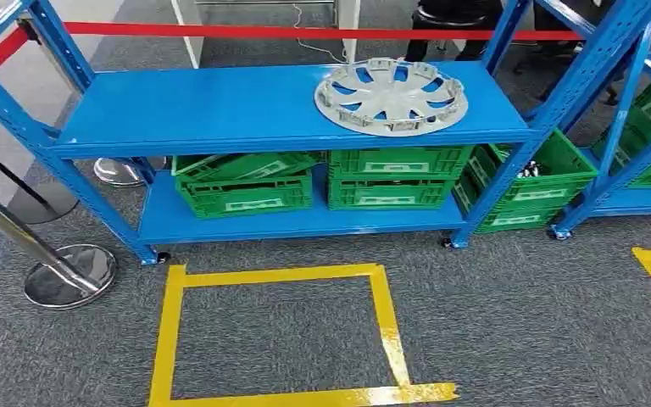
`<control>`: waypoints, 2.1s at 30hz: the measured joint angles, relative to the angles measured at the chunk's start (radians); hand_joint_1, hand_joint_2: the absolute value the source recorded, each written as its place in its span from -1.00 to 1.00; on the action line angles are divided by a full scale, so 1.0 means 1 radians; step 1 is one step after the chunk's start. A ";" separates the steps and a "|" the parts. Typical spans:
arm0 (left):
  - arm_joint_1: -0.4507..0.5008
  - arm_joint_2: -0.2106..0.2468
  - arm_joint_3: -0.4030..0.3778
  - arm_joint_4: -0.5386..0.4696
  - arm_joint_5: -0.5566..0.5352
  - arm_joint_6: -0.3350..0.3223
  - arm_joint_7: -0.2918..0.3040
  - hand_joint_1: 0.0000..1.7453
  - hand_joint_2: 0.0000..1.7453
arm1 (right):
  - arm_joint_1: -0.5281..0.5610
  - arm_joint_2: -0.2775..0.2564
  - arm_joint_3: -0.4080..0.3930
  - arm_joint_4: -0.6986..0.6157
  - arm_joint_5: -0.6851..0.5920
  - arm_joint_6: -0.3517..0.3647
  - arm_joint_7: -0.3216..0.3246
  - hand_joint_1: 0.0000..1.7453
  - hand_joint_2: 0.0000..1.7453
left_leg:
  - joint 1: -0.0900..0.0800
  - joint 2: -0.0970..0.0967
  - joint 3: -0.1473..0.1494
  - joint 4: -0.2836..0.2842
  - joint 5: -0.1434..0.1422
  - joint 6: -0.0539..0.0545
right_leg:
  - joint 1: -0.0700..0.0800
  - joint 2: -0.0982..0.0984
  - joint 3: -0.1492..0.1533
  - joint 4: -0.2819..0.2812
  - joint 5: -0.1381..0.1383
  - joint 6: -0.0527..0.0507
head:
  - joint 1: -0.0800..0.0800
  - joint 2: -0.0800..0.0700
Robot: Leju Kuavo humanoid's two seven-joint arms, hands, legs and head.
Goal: Take the parts from the cabinet and place them on the table.
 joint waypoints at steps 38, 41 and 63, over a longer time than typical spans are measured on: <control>0.003 0.003 0.004 0.000 -0.017 -0.009 0.000 -1.00 -1.00 | 0.005 -0.002 -0.003 0.000 -0.004 0.056 0.026 -1.00 -1.00 | -0.009 -0.001 -0.001 -0.002 0.005 -0.022 | 0.013 0.003 0.149 -0.294 0.109 -0.027 | -0.005 0.000; 0.003 0.007 0.006 0.000 -0.021 0.005 -0.014 -1.00 -1.00 | 0.002 0.000 -0.008 0.000 -0.006 0.063 0.014 -1.00 -1.00 | -0.005 0.000 -0.036 0.085 -0.056 -0.042 | 0.003 -0.001 0.156 -0.304 0.114 -0.042 | -0.016 0.000; 0.001 0.003 0.006 0.000 -0.045 0.006 -0.017 -1.00 -1.00 | -0.001 0.000 -0.028 0.000 -0.020 0.095 -0.013 -1.00 -1.00 | 0.001 -0.003 0.027 0.000 -0.022 0.000 | 0.006 0.000 0.054 -0.168 0.118 -0.003 | -0.003 0.000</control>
